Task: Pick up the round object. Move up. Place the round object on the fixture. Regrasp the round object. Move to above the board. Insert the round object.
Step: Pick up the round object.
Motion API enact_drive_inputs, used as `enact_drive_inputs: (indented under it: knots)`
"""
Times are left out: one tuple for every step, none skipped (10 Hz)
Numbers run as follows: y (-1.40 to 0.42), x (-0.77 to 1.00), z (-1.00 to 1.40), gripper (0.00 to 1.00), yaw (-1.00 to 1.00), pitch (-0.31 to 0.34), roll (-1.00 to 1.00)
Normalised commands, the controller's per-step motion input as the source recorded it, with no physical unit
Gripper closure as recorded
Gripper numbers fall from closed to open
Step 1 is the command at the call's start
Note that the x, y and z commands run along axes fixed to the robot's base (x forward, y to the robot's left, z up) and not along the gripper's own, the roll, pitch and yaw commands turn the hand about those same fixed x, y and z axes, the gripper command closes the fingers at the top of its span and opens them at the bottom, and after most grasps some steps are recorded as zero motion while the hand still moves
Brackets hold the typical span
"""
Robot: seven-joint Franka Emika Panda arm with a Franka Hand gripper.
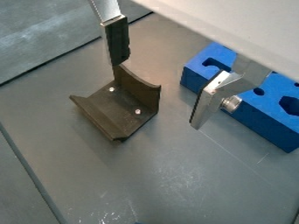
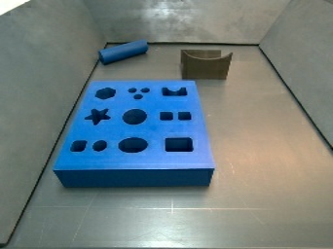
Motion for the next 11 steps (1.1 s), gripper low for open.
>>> enact_drive_inputs:
  knots:
    - [0.02,0.00,-0.14,0.00,-0.16,-0.014,0.00]
    - [0.14,-0.57,-0.27,0.00,-0.70,-0.029,0.00]
    - [0.14,-0.57,-0.28,0.00,-0.70,-0.029,0.00]
    - [0.15,-0.59,-0.30,0.00,-0.69,-0.026,0.00]
    - [0.15,-0.61,-0.36,0.00,-0.67,-0.039,0.00]
    - [0.15,-0.63,-0.43,0.00,-0.65,-0.043,-0.02]
    - [0.16,-0.68,-0.57,0.00,-0.60,-0.066,-0.08]
    - [0.11,-0.67,-0.77,0.00,-0.60,-0.114,-0.18]
    - [0.12,-0.64,-0.78,0.00,-0.60,-0.126,-0.17]
    - [0.15,-0.65,-0.81,0.00,-0.59,-0.120,-0.14]
    - [0.15,-0.65,-0.82,0.00,-0.59,-0.120,-0.14]
